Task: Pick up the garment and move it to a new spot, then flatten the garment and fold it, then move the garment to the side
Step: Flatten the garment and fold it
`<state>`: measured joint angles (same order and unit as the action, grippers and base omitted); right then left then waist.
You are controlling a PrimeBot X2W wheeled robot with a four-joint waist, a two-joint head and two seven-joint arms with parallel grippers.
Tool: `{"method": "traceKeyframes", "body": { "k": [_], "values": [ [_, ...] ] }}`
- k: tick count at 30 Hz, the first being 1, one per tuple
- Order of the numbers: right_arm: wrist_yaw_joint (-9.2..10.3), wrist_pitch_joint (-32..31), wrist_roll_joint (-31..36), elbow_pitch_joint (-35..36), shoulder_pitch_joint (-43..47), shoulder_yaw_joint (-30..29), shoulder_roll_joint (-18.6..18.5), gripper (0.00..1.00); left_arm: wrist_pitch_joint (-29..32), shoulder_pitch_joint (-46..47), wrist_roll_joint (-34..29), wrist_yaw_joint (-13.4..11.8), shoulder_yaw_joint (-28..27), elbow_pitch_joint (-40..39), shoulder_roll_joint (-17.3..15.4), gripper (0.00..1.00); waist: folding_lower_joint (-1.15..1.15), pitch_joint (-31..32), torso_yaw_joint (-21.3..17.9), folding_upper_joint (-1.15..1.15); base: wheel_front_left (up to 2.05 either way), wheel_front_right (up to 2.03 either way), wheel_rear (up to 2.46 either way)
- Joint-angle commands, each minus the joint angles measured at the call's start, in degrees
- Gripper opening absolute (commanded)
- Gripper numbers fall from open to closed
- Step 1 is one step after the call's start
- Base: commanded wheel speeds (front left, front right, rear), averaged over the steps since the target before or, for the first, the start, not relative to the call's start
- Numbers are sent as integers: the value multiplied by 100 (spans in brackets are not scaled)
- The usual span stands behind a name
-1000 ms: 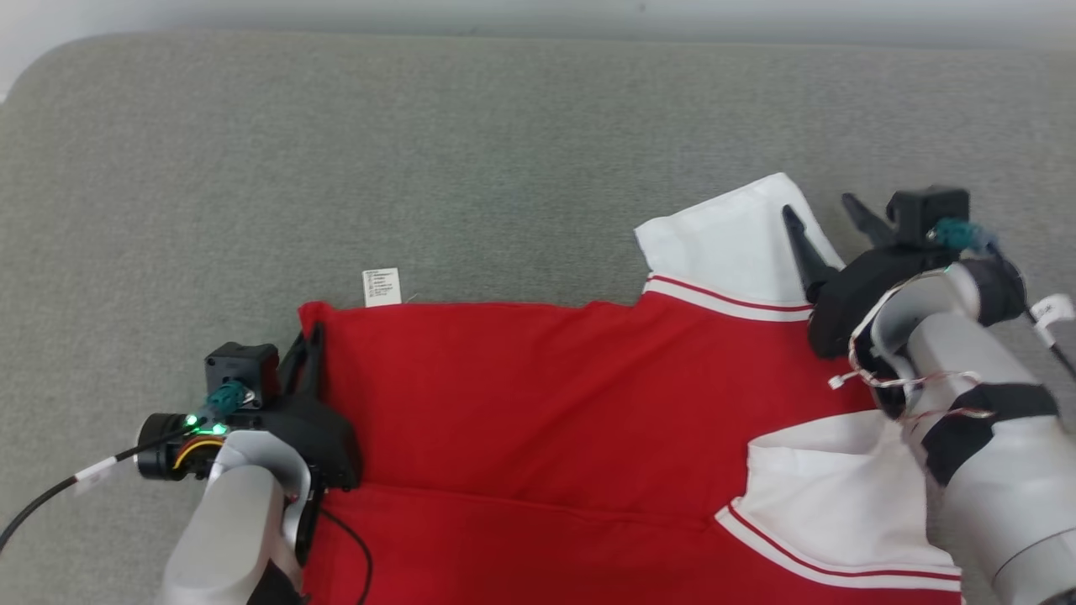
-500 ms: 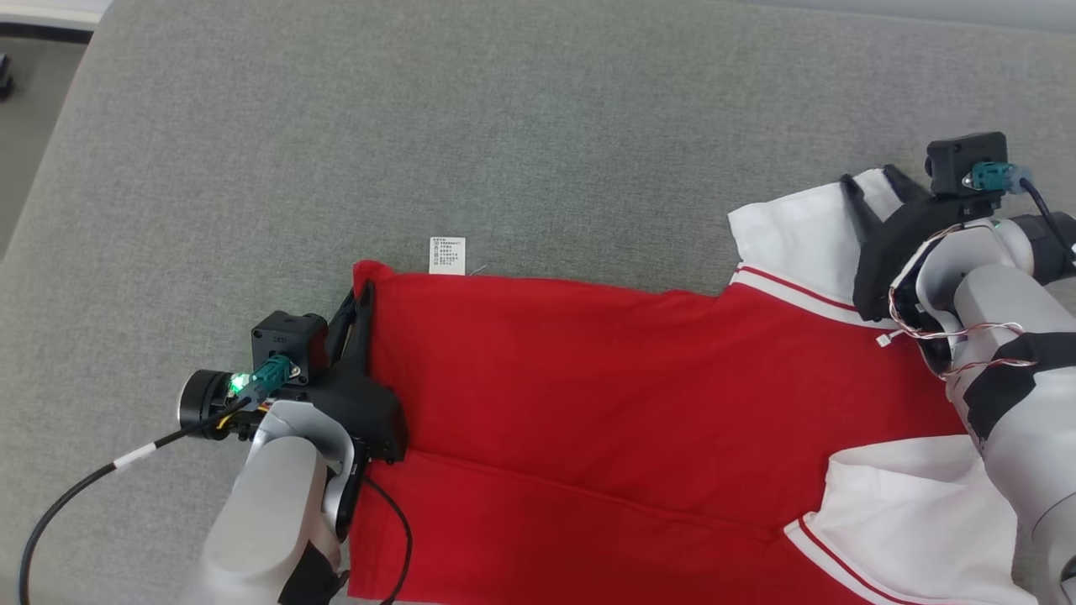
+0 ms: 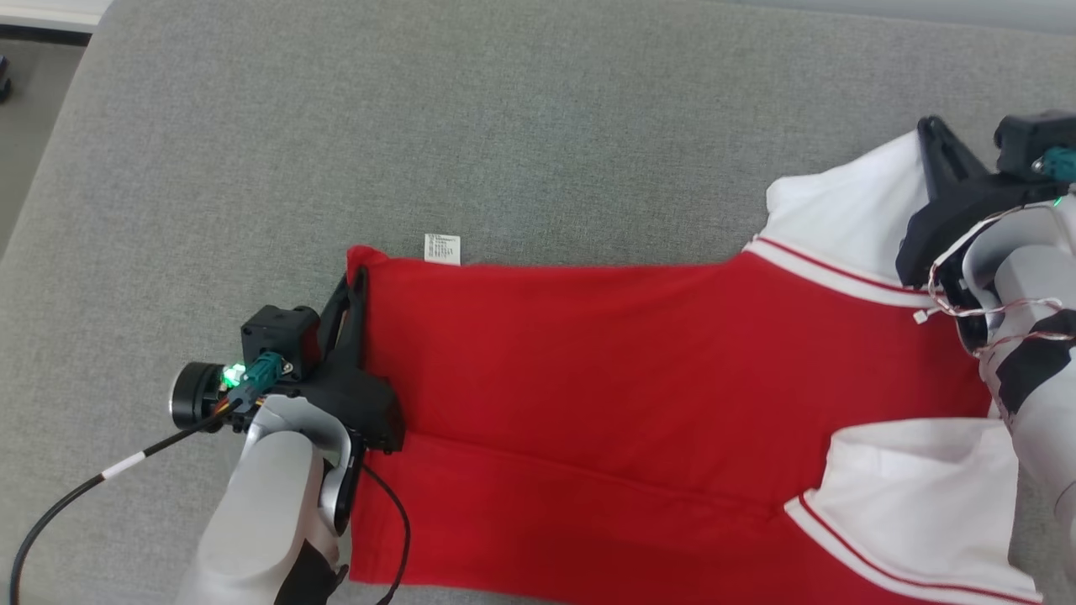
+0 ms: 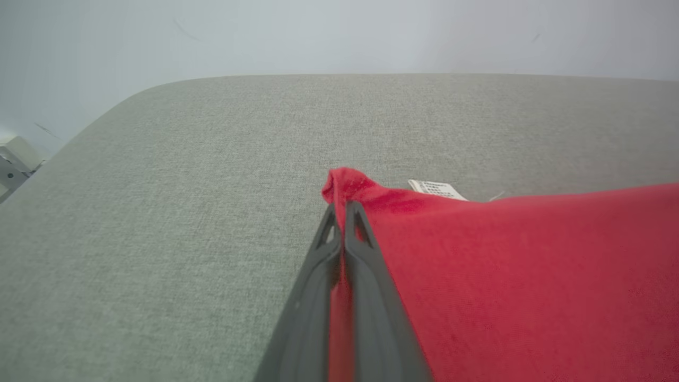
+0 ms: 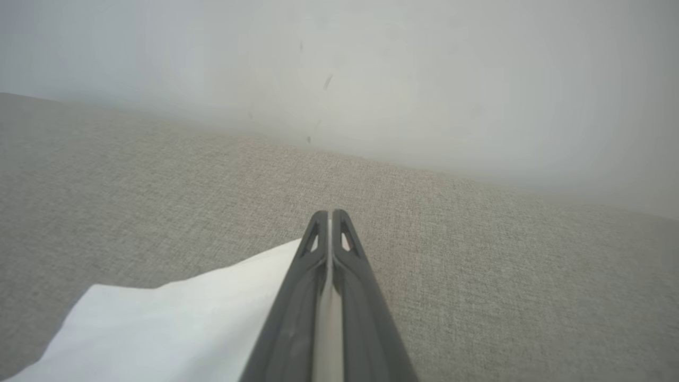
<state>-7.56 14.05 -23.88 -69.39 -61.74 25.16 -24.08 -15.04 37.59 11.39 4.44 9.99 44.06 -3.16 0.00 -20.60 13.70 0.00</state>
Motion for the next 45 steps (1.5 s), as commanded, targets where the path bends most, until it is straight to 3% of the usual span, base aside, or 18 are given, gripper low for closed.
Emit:
{"method": "traceKeyframes", "body": {
  "k": [1,11,25,43,44,45],
  "values": [
    [17,77,70,39,-93,-88,18,0,-18,-89,-50,-41,-57,-96,-42,0,0,47,-41,0,0,0,0],
    [17,115,355,1573,914,-1118,170,0,-18,-600,-231,92,-183,-632,-192,0,0,474,-367,0,0,0,0],
    [17,117,366,3245,3150,-1756,796,0,-19,-1547,-345,200,-483,-861,-429,0,0,994,-935,0,0,0,0],
    [17,117,231,3758,4552,-2258,1482,0,-19,-2838,-542,266,-862,-1537,-449,0,0,1540,-1424,0,0,0,0],
    [17,117,230,3759,4575,-2294,1493,0,-19,-2888,-573,268,-876,-1574,-439,1,0,1545,-1432,0,0,0,0],
    [17,117,233,3758,4596,-2324,1503,0,-19,-2932,-630,268,-873,-1602,-440,11,0,1549,-1439,0,0,0,0]
  ]
}}
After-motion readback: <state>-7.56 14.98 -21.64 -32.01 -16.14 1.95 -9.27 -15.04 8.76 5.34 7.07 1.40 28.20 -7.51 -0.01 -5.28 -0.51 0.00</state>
